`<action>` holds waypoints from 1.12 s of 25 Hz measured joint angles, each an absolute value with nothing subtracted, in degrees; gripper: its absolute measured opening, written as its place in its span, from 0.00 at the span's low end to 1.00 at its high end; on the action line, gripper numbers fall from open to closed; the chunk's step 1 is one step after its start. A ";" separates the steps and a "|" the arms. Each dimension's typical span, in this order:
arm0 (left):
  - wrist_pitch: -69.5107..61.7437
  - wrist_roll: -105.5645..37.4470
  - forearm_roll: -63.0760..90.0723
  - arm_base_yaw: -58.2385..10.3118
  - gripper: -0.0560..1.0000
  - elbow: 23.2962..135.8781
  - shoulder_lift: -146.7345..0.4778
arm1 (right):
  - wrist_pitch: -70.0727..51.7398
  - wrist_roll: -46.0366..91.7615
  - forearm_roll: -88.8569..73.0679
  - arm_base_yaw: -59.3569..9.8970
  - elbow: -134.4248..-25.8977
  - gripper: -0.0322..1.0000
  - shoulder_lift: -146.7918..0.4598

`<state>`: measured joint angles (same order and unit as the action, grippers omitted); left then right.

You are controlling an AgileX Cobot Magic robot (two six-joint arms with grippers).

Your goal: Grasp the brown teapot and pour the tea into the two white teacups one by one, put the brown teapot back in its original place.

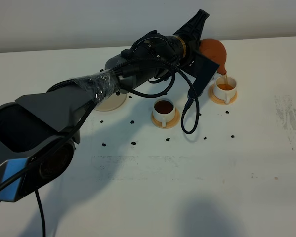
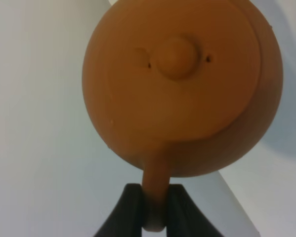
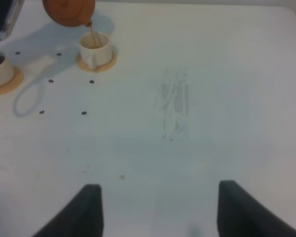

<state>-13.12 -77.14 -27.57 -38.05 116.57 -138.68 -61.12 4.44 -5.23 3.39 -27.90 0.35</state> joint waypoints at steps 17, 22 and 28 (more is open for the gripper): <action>-13.07 -77.19 -30.55 -38.59 0.15 116.57 -138.68 | -61.12 4.44 -5.23 3.39 -27.90 0.53 0.35; -13.07 -77.19 -31.47 -38.61 0.15 116.57 -138.68 | -61.12 4.44 -5.23 3.39 -27.90 0.53 0.35; -13.02 -77.19 -32.45 -38.61 0.15 116.57 -138.68 | -61.12 4.44 -5.23 3.39 -27.90 0.53 0.35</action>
